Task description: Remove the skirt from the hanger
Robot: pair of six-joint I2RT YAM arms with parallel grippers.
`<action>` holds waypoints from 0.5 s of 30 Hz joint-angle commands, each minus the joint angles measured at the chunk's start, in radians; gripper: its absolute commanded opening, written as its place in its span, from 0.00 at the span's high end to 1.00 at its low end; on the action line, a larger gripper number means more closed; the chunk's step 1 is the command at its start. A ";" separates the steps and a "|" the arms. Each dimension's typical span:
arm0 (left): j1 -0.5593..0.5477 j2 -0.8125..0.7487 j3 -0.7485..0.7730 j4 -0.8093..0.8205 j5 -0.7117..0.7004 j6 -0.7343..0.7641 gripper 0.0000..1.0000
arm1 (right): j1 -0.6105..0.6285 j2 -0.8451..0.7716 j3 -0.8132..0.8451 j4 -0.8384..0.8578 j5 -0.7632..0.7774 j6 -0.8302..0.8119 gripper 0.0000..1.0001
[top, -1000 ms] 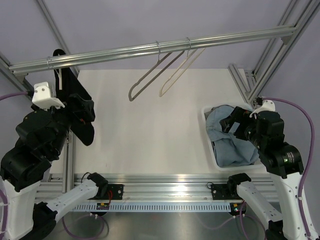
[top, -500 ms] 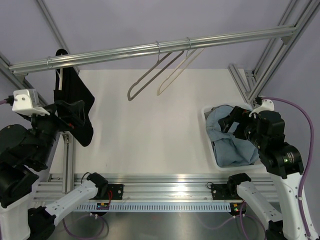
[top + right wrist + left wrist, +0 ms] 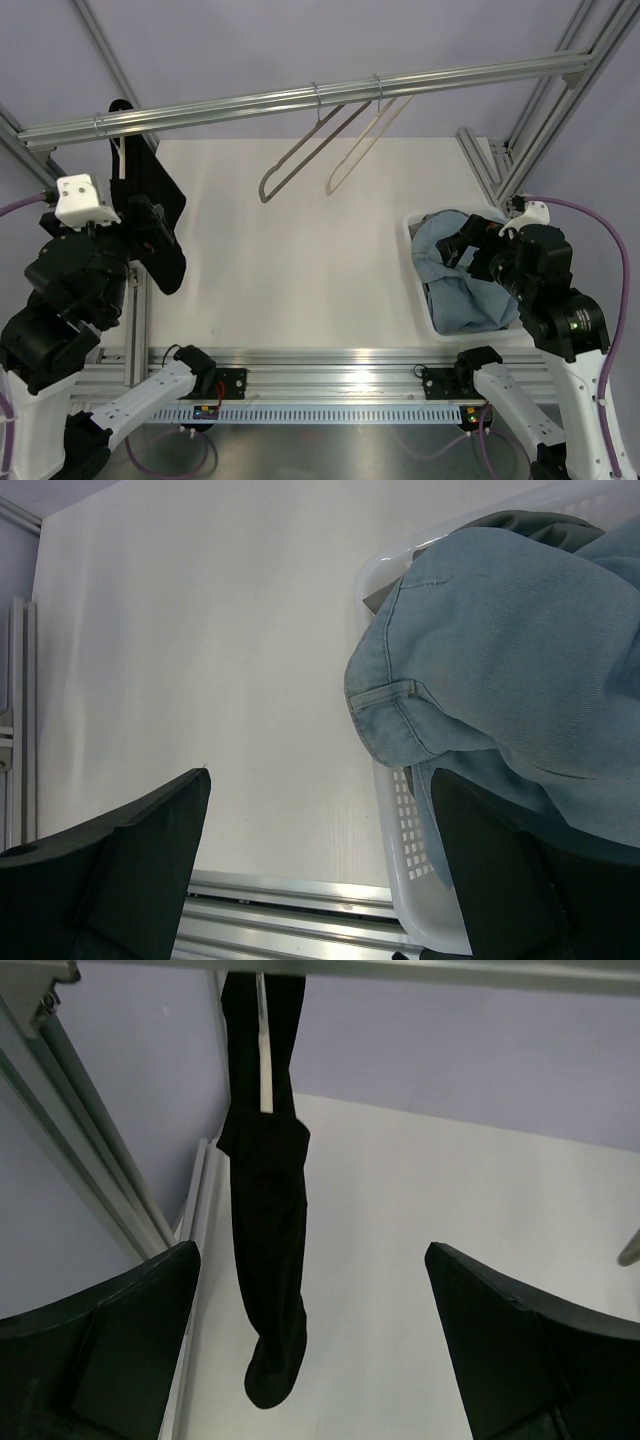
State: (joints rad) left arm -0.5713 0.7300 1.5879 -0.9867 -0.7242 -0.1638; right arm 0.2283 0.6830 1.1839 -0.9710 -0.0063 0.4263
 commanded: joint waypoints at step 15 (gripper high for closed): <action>0.002 0.032 -0.158 0.220 -0.250 0.107 0.49 | -0.001 -0.026 0.002 -0.015 -0.012 -0.021 0.00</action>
State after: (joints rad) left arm -0.5709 0.7319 1.3819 -0.8726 -0.8898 -0.1070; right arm 0.2283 0.6655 1.1835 -0.9825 -0.0128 0.4248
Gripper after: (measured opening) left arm 0.510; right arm 0.993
